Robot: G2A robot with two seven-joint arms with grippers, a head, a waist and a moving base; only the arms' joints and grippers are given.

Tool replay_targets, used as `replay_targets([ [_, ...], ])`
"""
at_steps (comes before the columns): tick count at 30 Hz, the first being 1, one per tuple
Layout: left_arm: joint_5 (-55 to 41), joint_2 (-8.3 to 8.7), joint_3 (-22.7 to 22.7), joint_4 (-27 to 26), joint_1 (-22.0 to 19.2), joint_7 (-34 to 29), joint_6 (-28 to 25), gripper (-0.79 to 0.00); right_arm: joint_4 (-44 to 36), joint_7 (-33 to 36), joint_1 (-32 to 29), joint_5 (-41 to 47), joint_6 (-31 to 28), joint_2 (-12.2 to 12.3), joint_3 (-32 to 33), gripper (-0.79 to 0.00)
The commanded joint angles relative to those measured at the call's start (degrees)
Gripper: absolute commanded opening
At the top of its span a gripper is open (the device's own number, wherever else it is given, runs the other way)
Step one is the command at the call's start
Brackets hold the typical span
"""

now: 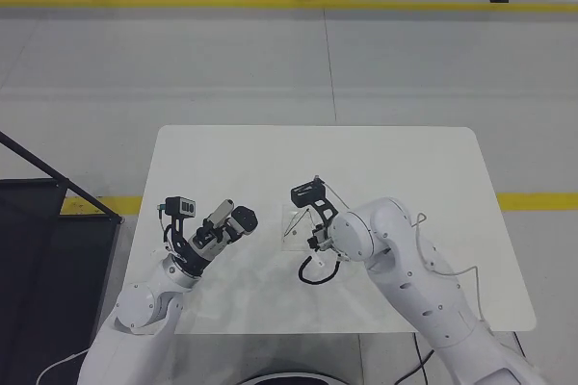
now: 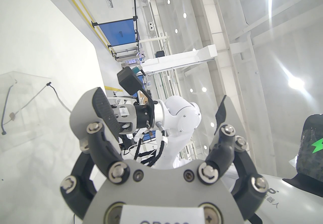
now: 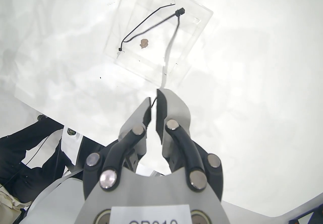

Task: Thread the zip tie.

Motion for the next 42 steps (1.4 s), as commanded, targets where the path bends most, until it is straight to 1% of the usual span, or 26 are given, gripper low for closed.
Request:
replay_targets([
  [1,0.0,0.0,0.0,0.0,0.0,0.0,0.0,0.0,0.1,-0.1,0.1,-0.7,0.2,-0.1,-0.2,-0.514],
  [4,0.0,0.0,0.0,0.0,0.0,0.0,0.0,0.0,0.0,0.1,0.2,-1.9,0.1,-0.2,-0.9,-0.425],
  [5,0.0,0.0,0.0,0.0,0.0,0.0,0.0,0.0,0.0,0.1,0.2,-2.2,0.2,-0.3,-1.1,-0.406],
  [11,0.0,0.0,0.0,0.0,0.0,0.0,0.0,0.0,-0.1,0.1,0.1,-2.7,0.3,-0.5,-1.2,-0.394],
  [14,0.0,0.0,0.0,0.0,0.0,0.0,0.0,0.0,-0.2,-0.1,0.0,-2.9,0.3,-0.6,-0.9,-0.36],
  [18,0.0,0.0,0.0,0.0,0.0,0.0,0.0,0.0,-1.0,-0.6,-0.7,-3.2,0.7,-0.5,0.2,-0.228],
  [19,0.0,0.0,0.0,0.0,0.0,0.0,0.0,0.0,-1.5,-0.8,-1.1,-3.4,0.9,-0.4,0.6,-0.169],
  [20,0.0,0.0,0.0,0.0,0.0,0.0,0.0,0.0,-2.2,-1.1,-1.5,-3.6,0.8,-0.3,1.1,-0.132],
  [21,0.0,0.0,0.0,0.0,0.0,0.0,0.0,0.0,-3.0,-1.5,-2.1,-3.9,0.7,-0.2,1.8,-0.04],
  [22,0.0,0.0,0.0,0.0,0.0,0.0,0.0,0.0,-4.0,-1.8,-2.8,-4.1,0.5,0.0,2.4,0.0],
  [30,0.0,0.0,0.0,0.0,0.0,0.0,0.0,0.0,-11.5,-4.9,-9.5,-4.9,-2.6,1.6,8.3,0.0],
  [34,0.0,0.0,0.0,0.0,0.0,0.0,0.0,0.0,-16.4,-10.5,-14.7,-8.4,-5.4,2.4,9.9,0.0],
  [36,0.0,0.0,0.0,0.0,0.0,0.0,0.0,0.0,-18.5,-12.0,-17.4,-10.3,-5.0,2.7,10.5,0.0],
  [42,0.0,0.0,0.0,0.0,0.0,0.0,0.0,0.0,-18.5,-12.0,-17.4,-10.3,-5.0,2.7,10.5,0.0],
])
